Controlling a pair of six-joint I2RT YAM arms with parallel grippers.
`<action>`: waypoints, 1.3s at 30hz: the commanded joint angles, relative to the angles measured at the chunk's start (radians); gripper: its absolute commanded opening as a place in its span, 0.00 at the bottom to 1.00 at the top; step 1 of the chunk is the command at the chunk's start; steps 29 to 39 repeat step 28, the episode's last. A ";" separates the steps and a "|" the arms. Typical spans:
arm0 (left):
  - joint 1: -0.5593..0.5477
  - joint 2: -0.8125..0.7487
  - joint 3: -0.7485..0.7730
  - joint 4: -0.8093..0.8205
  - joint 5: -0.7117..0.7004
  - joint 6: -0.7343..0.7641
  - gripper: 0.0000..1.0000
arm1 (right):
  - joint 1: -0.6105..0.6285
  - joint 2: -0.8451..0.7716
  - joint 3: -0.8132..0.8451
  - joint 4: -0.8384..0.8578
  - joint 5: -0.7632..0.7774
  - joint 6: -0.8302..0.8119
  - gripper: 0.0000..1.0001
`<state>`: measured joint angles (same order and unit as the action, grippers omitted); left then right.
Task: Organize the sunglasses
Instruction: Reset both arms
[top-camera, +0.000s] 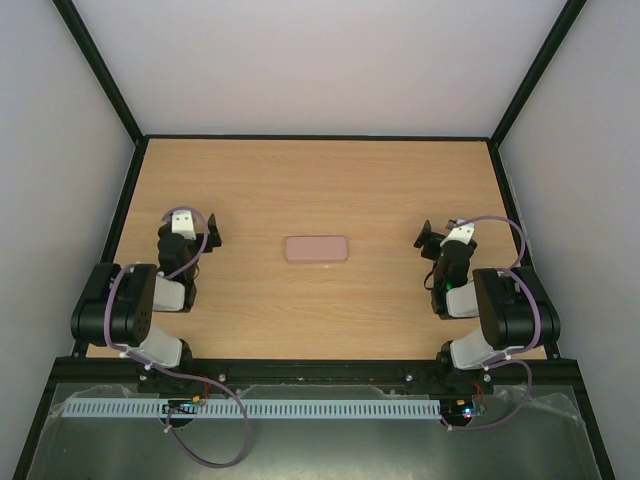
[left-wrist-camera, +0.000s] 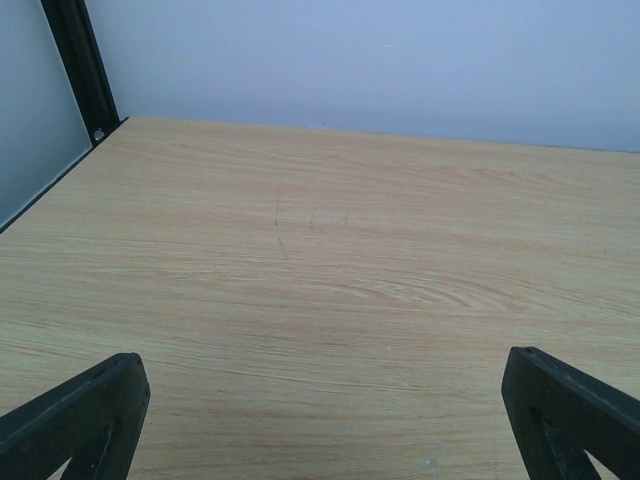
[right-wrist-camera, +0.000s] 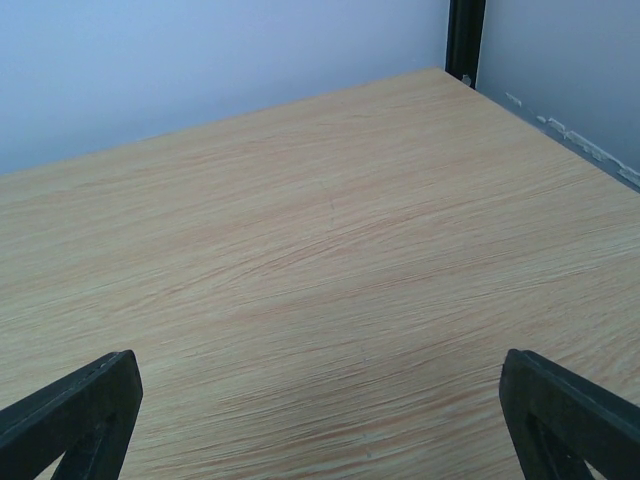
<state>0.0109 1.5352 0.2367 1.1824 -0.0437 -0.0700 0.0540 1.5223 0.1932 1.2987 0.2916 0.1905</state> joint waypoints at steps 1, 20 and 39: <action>-0.003 0.002 0.007 0.071 -0.018 0.016 1.00 | 0.004 0.007 0.011 0.014 0.008 -0.015 0.99; -0.003 0.003 0.015 0.057 -0.018 0.013 1.00 | 0.004 0.007 0.012 0.013 0.009 -0.015 0.99; -0.003 0.004 0.015 0.057 -0.019 0.013 0.99 | 0.004 0.009 0.018 0.007 0.001 -0.018 0.99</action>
